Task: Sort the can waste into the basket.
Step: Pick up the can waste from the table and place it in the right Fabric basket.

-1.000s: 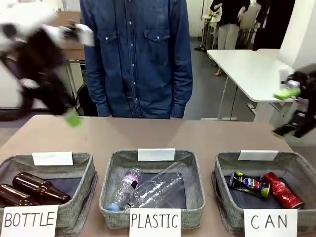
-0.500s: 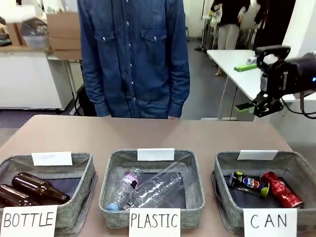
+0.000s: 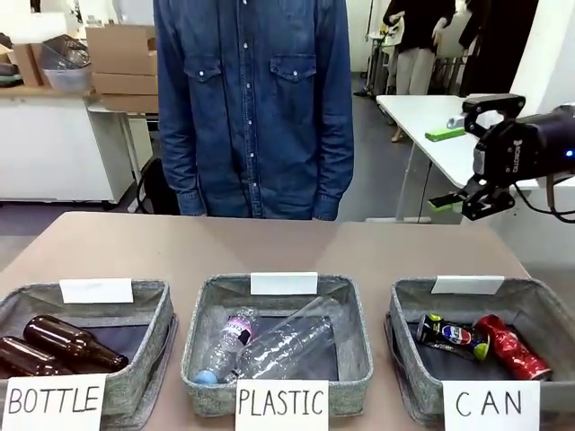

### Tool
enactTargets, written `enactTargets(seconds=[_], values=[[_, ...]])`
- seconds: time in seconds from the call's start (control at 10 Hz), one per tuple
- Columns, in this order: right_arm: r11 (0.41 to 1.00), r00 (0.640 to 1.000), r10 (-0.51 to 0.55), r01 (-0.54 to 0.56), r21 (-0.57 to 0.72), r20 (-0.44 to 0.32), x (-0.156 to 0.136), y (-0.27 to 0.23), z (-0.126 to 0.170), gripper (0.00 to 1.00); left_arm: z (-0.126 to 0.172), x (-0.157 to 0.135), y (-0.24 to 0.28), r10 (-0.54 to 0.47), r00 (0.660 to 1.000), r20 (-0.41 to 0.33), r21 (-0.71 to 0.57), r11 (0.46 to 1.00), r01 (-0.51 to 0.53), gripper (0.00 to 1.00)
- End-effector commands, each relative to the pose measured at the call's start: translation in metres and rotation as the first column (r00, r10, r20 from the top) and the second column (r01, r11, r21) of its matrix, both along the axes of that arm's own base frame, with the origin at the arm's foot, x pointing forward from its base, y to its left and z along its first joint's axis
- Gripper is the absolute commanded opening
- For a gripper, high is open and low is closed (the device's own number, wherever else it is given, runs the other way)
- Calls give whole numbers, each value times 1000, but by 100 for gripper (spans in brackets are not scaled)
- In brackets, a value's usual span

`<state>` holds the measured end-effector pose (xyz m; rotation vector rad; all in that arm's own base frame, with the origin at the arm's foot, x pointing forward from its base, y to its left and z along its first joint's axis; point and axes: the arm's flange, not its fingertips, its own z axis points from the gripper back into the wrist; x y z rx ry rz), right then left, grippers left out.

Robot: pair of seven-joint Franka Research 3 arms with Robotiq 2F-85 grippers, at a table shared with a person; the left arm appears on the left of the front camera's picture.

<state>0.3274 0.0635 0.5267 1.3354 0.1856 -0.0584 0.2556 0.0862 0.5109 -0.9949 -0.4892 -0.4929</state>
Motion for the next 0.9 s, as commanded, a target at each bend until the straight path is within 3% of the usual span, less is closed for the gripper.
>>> enactTargets(seconds=[0.0, 0.8], values=[[1000, 1000, 10, -10, 12, 0, 1, 1, 4, 100, 3, -3, 5, -15, 1000, 27, 12, 1000, 15, 100], [1000, 1000, 10, -10, 12, 0, 1, 1, 4, 100, 3, -3, 5, -15, 1000, 27, 12, 1000, 15, 100]])
